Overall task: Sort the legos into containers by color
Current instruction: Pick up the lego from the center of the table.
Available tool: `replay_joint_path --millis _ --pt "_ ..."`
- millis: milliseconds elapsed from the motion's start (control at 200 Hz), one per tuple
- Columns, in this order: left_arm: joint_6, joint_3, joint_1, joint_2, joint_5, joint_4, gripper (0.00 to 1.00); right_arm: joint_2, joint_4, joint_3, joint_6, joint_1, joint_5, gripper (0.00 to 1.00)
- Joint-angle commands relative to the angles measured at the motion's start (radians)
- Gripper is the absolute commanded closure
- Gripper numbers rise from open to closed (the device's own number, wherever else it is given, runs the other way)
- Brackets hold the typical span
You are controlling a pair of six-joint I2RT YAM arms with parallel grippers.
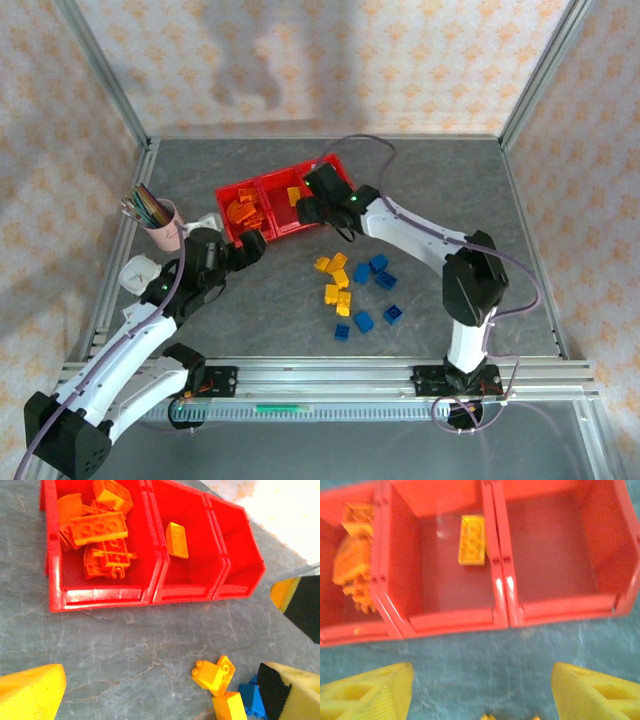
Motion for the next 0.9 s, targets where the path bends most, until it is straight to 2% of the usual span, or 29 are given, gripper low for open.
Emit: replay_joint_path --millis 0,190,365,526,896 --pt "-0.009 -0.04 -0.051 -0.02 -0.007 0.027 0.01 -0.056 0.0 -0.101 0.104 0.008 0.014 0.24" --pt "-0.067 -0.109 -0.146 -0.05 -0.053 0.074 0.01 -0.106 0.052 -0.266 0.223 0.055 0.039 0.22" --pt "-0.101 -0.15 -0.19 -0.06 -0.076 0.107 0.01 -0.078 0.09 -0.325 0.315 0.089 0.056 0.22" --pt "-0.127 -0.171 -0.201 -0.065 -0.085 0.129 0.01 -0.028 0.109 -0.312 0.334 0.112 0.05 0.25" --pt "-0.136 -0.178 -0.204 -0.078 -0.116 0.104 0.01 0.067 0.113 -0.255 0.324 0.136 0.045 0.41"
